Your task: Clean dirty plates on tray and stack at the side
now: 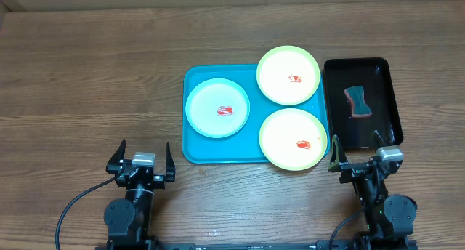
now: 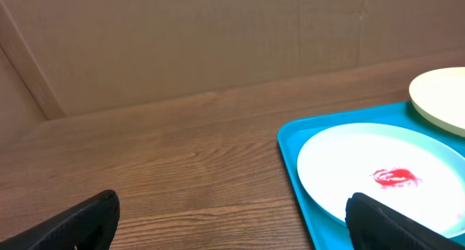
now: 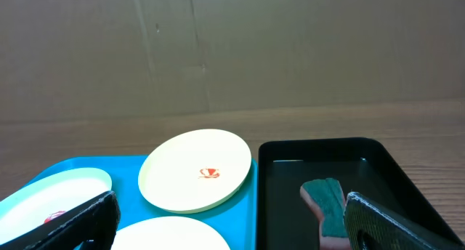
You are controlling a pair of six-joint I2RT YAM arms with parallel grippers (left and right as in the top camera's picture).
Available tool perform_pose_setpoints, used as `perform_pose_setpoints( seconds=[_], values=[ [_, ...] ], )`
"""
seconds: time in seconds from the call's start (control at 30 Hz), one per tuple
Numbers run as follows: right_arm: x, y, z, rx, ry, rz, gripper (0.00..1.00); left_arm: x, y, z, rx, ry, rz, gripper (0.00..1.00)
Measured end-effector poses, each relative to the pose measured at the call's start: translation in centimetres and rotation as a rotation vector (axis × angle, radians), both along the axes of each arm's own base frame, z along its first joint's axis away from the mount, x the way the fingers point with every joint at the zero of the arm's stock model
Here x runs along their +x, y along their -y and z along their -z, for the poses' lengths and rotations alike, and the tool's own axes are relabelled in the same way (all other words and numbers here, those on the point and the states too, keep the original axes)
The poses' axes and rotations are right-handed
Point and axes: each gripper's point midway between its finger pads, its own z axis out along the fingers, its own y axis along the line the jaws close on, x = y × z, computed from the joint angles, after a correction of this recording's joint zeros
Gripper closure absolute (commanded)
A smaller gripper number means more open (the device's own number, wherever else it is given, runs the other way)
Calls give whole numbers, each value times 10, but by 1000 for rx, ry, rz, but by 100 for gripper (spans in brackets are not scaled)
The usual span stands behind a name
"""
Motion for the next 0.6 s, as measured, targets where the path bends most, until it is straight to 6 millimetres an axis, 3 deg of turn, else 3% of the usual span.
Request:
perform_pose_setpoints(
  seconds=[0.6],
  values=[
    [0,0,0,0,0,0,0,1,0,-1,0,10,0,0]
  ],
)
